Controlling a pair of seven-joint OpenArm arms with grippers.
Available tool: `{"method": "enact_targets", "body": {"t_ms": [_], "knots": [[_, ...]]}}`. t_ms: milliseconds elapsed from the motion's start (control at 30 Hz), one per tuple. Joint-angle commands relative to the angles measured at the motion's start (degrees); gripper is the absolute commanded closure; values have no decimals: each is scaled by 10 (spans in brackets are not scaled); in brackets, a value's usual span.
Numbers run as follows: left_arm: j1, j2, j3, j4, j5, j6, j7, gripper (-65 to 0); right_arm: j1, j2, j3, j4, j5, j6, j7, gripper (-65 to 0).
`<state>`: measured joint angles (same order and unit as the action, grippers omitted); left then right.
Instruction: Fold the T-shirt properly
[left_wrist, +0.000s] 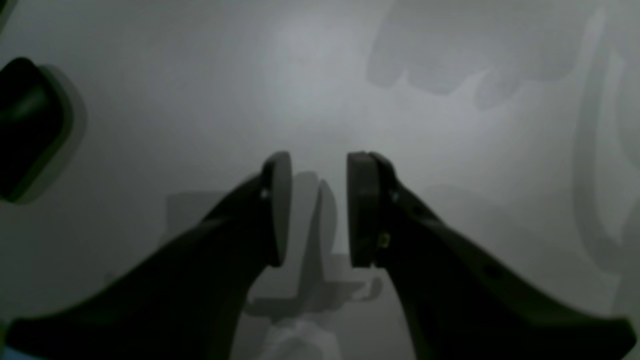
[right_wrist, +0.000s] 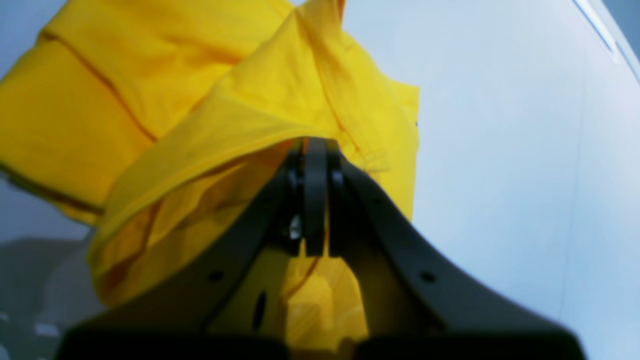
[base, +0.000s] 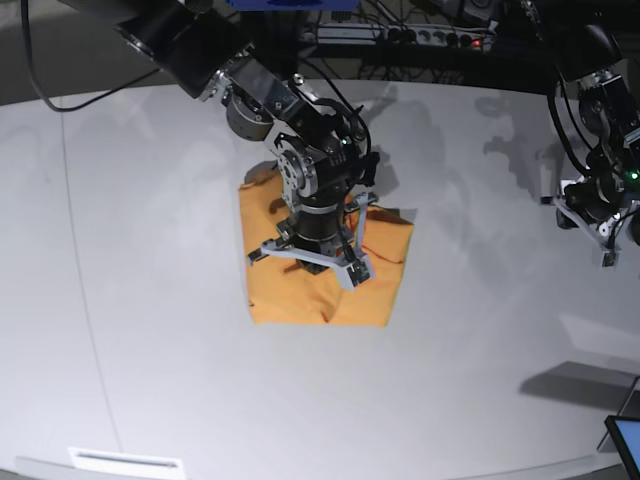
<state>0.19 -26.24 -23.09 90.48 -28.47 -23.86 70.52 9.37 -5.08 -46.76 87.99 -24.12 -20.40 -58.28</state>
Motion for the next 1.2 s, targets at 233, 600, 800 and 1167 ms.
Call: {"method": "enact_targets", "body": {"t_ms": [233,600,800,1167], "knots": [[-7,-14,-4,7,-1,3,-11,-178,25,-16,-25,-39,-8,0,15,0],[-7,-15,-4,7,-1,3,-11,-178,73,-16,-81,-50,72,-5,15,0],[-7,-15,-4,7,-1,3,-11,-178,98,-16,-86,-50,71,-4,15,0],[-11,-15,-4,7,-1,3,-11,-178,106,-23,-148,-52,73,0,29,0]]}}
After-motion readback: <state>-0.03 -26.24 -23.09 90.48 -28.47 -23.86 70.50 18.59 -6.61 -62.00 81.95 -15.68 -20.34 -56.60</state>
